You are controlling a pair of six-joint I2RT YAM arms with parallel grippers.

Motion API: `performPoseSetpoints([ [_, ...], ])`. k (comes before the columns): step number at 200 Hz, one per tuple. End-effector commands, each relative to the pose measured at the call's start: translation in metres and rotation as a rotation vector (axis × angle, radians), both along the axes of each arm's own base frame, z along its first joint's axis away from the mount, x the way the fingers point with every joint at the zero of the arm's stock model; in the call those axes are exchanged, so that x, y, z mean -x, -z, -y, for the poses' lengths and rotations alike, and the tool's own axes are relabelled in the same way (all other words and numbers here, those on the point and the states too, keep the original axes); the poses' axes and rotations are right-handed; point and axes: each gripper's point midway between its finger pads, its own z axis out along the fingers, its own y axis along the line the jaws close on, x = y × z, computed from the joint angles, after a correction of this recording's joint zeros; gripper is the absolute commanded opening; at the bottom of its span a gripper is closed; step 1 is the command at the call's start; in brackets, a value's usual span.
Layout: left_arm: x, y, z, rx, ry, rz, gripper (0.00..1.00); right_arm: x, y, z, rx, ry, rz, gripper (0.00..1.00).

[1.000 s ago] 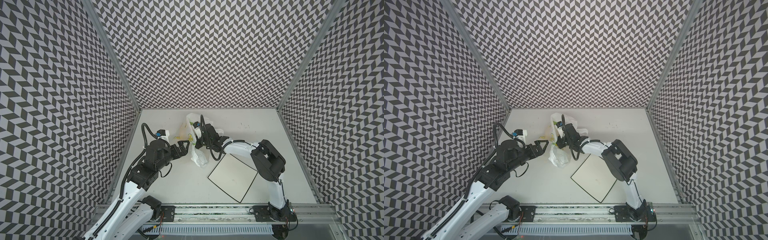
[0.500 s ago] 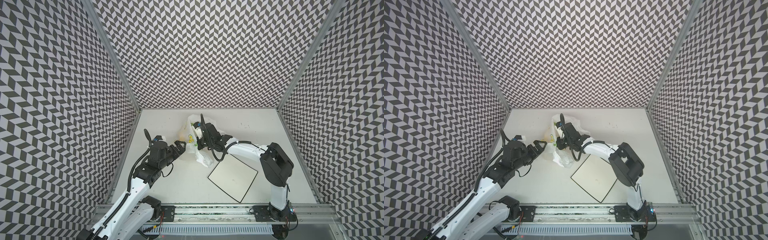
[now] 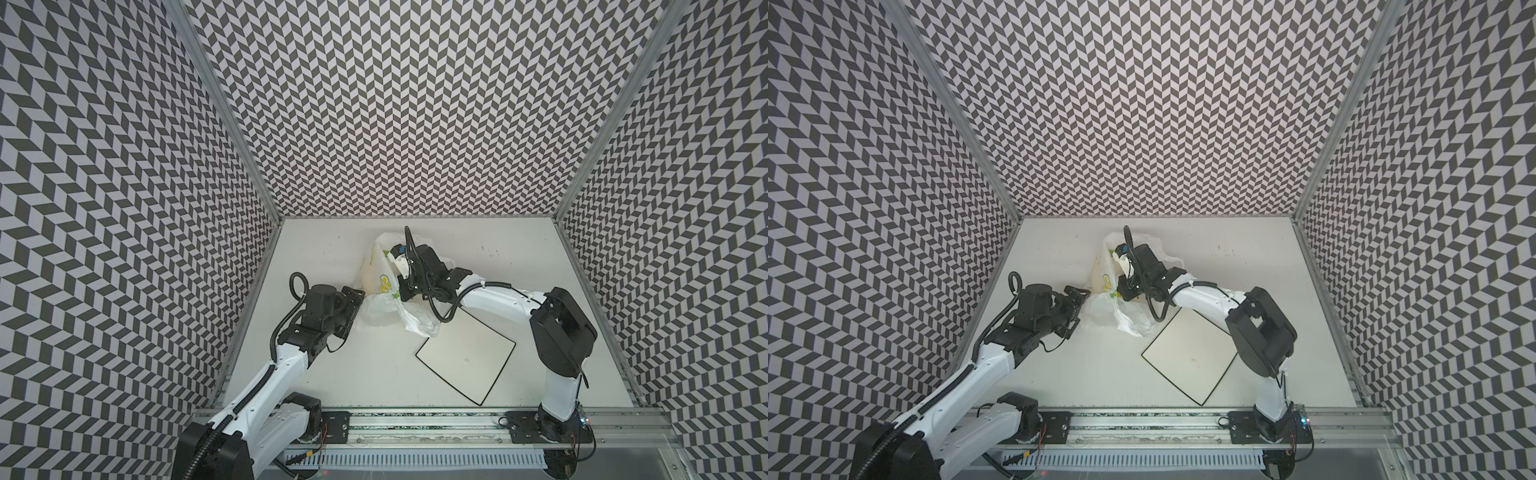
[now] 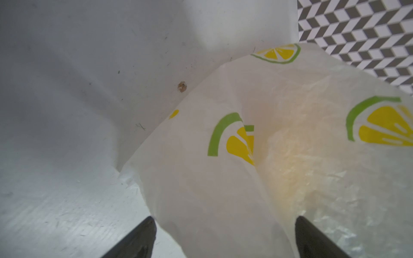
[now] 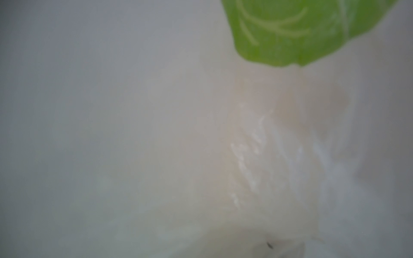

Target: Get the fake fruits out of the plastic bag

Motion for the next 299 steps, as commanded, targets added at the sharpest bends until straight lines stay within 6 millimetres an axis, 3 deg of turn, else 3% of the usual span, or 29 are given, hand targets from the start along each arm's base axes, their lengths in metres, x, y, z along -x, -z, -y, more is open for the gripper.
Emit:
performPoseSetpoints([
  [1, -0.014, -0.003, -0.002, 0.059, -0.049, 0.049, 0.67, -0.007, -0.018, 0.001, -0.028, -0.010, 0.043, 0.00],
  [18, -0.019, 0.008, -0.008, 0.046, -0.057, 0.052, 0.36, -0.011, -0.028, 0.009, -0.029, 0.001, 0.047, 0.00],
  [44, -0.024, 0.018, -0.022, -0.019, -0.057, 0.053, 0.00, -0.010, -0.039, 0.025, -0.024, -0.002, 0.043, 0.00],
  [88, -0.037, 0.017, -0.051, -0.124, -0.080, 0.106, 0.00, 0.000, -0.044, 0.045, 0.018, -0.033, 0.022, 0.00],
  [113, -0.048, 0.011, -0.056, -0.160, -0.067, 0.142, 0.00, 0.012, -0.058, 0.043, -0.003, -0.091, 0.015, 0.00],
  [149, -0.065, 0.002, -0.048, -0.172, -0.029, 0.206, 0.00, 0.048, -0.080, 0.041, -0.061, -0.216, -0.075, 0.00],
  [213, -0.090, -0.010, -0.051, -0.182, -0.060, 0.268, 0.00, 0.127, -0.091, 0.084, -0.033, -0.307, -0.225, 0.00],
  [250, -0.093, -0.004, -0.056, -0.174, -0.101, 0.237, 0.00, 0.187, -0.088, 0.105, -0.008, -0.372, -0.281, 0.00],
  [272, -0.091, 0.002, -0.061, -0.176, -0.131, 0.208, 0.00, 0.218, -0.099, 0.108, -0.038, -0.413, -0.264, 0.00],
  [287, -0.090, 0.003, -0.062, -0.180, -0.140, 0.202, 0.00, 0.233, -0.106, 0.108, -0.060, -0.413, -0.240, 0.00],
  [299, -0.089, 0.003, -0.063, -0.183, -0.140, 0.199, 0.00, 0.230, -0.108, 0.109, -0.063, -0.338, -0.202, 0.00],
])
